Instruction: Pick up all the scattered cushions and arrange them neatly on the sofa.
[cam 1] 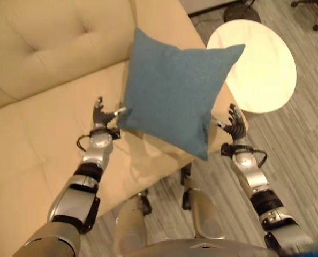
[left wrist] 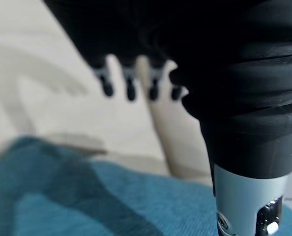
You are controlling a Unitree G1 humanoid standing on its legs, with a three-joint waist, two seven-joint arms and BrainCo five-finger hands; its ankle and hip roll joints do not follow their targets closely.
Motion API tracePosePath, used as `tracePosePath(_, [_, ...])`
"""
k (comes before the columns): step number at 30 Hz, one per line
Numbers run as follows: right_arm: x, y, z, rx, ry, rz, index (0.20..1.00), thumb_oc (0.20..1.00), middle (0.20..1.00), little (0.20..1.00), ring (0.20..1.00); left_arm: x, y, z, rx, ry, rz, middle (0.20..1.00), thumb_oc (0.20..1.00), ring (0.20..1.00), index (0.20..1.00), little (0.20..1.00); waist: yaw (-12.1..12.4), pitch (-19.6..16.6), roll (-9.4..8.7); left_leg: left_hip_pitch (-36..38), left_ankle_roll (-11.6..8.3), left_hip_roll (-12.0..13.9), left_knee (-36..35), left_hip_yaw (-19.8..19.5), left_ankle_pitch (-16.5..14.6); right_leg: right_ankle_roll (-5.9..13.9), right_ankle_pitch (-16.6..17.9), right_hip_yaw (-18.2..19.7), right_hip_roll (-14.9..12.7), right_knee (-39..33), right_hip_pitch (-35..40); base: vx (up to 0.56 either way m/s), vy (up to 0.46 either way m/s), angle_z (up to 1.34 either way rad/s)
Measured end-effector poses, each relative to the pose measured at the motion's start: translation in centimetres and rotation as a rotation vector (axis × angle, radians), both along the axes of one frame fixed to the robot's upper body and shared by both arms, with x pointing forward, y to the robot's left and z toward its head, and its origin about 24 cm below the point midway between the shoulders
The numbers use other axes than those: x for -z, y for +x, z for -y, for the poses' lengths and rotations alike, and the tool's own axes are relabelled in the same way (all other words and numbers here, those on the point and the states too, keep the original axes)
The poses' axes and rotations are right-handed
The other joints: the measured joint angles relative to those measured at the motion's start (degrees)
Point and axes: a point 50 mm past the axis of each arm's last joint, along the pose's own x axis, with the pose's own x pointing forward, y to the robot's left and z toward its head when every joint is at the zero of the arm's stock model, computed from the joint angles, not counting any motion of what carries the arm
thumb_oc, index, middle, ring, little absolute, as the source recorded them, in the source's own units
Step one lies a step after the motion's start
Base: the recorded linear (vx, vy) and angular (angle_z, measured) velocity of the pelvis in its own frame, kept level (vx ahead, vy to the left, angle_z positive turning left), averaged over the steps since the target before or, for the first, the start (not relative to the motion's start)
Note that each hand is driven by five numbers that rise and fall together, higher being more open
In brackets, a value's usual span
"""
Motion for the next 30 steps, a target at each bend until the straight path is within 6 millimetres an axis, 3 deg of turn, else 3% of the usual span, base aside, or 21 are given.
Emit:
tracePosePath(4, [-1.0, 0.1, -0.2, -0.016, 0.01, 0.048, 1.0, 1.0, 1.0, 1.0, 1.0, -0.5, 0.2, -0.2, -0.005, 0.002, 0.011, 1.0, 1.0, 1.0, 1.0, 1.0, 0.06, 0.15, -0.37, -1.4, -0.26, 0.37, 1.25, -0.05, -0.5, -0.01, 0.09, 0.21, 0.14, 0.22, -1.02, 0.0, 0.067, -0.01])
tracePosePath(7, [-3.7, 0.3, -0.1, -0.037, 0.016, 0.16, 1.0, 1.0, 1.0, 1.0, 1.0, -3.7, 1.2, -0.6, -0.006, 0.009, 0.099, 1.0, 1.0, 1.0, 1.0, 1.0, -1.01, 0.35, -0.27, -8.35, 0.09, 0.76, 4.86, -1.65, -0.77, -0.66, 0.66, 0.13, 0.16, 1.35, -6.46, 0.01, 0.044, 0.08])
tracePosePath(12, [-3.9, 0.3, -0.4, -0.049, 0.016, 0.174, 1.0, 1.0, 1.0, 1.0, 1.0, -3.7, 1.5, 0.6, 0.03, -0.066, 0.127, 1.0, 1.0, 1.0, 1.0, 1.0, -1.08, 0.42, -0.23, -10.37, -0.09, 0.92, 5.59, -1.42, -0.95, -0.3, -0.33, 0.16, 0.02, 0.91, -8.22, 0.02, 0.036, -0.01])
tracePosePath(13, [-4.0, 0.3, -0.4, -0.051, 0.016, 0.177, 1.0, 1.0, 1.0, 1.0, 1.0, -3.7, 1.6, 1.2, 0.05, -0.106, 0.141, 1.0, 1.0, 1.0, 1.0, 1.0, -0.99, 0.59, 0.01, -10.71, -0.1, 0.92, 5.56, -1.44, -0.98, -0.3, -0.32, 0.18, -0.01, 0.94, -8.54, 0.03, 0.035, 0.0])
tracePosePath(14, [-4.6, 0.6, -1.2, -0.078, 0.009, 0.193, 1.0, 1.0, 1.0, 1.0, 1.0, -4.3, 2.0, 3.4, 0.123, -0.174, 0.192, 1.0, 1.0, 1.0, 1.0, 1.0, -0.78, 0.81, 0.43, -11.98, -0.07, 0.87, 5.6, -1.52, -0.97, -0.15, -0.05, 0.24, -0.04, 0.97, -9.76, 0.0, 0.0, 0.0])
tracePosePath(19, [-6.0, 1.4, -3.4, -0.129, 0.031, 0.231, 1.0, 1.0, 1.0, 1.0, 1.0, -4.4, 2.3, 5.9, 0.17, -0.297, 0.241, 1.0, 1.0, 1.0, 1.0, 1.0, -0.93, 1.25, 1.06, -14.03, 0.75, 0.94, 5.72, -1.54, -0.43, -1.25, 1.03, 0.33, 0.12, 0.95, -11.74, 0.0, -0.001, -0.01])
tracePosePath(29, [-5.9, 3.0, -4.9, -0.123, 0.037, 0.2, 1.0, 1.0, 1.0, 1.0, 1.0, -4.4, 2.7, 7.1, 0.189, -0.337, 0.238, 1.0, 1.0, 1.0, 1.0, 1.0, -0.15, 1.36, 2.01, -14.21, 0.71, 1.23, 6.06, -1.48, -0.38, -1.44, 0.4, 0.3, -0.23, 0.98, -12.0, 0.0, -0.012, 0.0])
tracePosePath(30, [-5.8, 2.9, -4.7, -0.118, 0.035, 0.198, 0.2, 0.2, 0.2, 0.2, 0.2, -4.3, 2.7, 7.6, 0.198, -0.351, 0.238, 0.95, 0.95, 0.95, 0.95, 0.95, 0.24, 1.26, 2.27, -14.21, 0.73, 1.24, 6.05, -1.49, -0.37, -1.39, 0.66, 0.3, -0.22, 0.98, -12.0, 0.0, 0.0, 0.0])
